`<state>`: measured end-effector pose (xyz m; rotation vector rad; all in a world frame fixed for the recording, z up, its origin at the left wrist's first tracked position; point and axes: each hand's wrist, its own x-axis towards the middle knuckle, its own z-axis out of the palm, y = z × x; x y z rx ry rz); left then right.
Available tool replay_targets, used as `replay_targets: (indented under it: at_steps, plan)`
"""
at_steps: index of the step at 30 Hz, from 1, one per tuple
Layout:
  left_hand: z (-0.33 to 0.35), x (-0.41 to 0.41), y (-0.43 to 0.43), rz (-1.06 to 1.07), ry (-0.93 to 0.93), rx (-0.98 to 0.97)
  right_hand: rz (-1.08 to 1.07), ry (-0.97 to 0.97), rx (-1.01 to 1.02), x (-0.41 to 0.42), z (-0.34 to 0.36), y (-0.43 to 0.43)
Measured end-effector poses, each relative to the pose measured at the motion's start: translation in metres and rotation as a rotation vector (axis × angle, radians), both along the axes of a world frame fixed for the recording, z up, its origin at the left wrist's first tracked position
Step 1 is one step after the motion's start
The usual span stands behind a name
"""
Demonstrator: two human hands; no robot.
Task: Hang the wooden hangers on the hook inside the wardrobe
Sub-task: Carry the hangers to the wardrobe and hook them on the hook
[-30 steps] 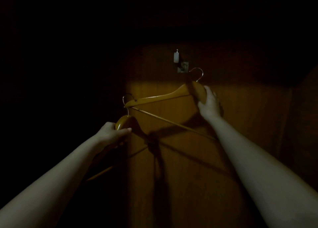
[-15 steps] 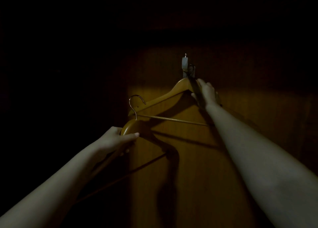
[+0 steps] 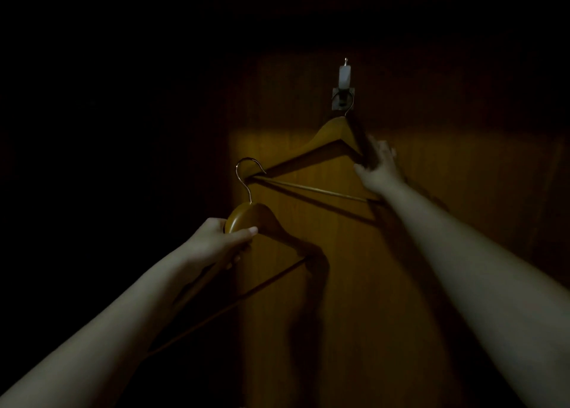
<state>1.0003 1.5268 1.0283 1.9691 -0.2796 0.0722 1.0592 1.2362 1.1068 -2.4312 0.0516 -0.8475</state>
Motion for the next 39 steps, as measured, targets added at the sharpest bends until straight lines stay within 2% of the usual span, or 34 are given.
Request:
replay_targets:
  at_steps: [3,7,12,16,20,26,29,34,39]
  plan:
    - [-0.016,-0.008,-0.001,-0.01,0.007,0.012,-0.042,0.064,-0.071,-0.023,-0.031,0.007]
    - [-0.036,-0.021,-0.001,-0.027,0.027,0.006,0.088,0.209,-0.05,-0.06,-0.075,0.021]
    - [-0.066,-0.042,-0.005,-0.08,0.064,0.033,0.28,0.459,0.145,-0.101,-0.138,0.048]
    - [-0.094,-0.053,-0.009,-0.169,0.07,0.154,0.367,0.595,0.368,-0.124,-0.175,0.085]
    - [-0.122,-0.059,-0.011,-0.255,0.073,0.25,0.367,0.661,0.518,-0.141,-0.201,0.11]
    - [-0.148,-0.074,-0.01,-0.453,0.124,0.391,0.328,0.864,0.694,-0.167,-0.227,0.116]
    - [-0.152,-0.083,-0.011,-0.538,0.135,0.428,0.302,0.871,0.799,-0.172,-0.235,0.122]
    - [-0.158,-0.092,-0.015,-0.636,0.136,0.473,0.171,0.682,0.997,-0.177,-0.236,0.139]
    - [-0.157,-0.092,-0.011,-0.637,0.102,0.415,0.108,0.514,0.97,-0.177,-0.228,0.14]
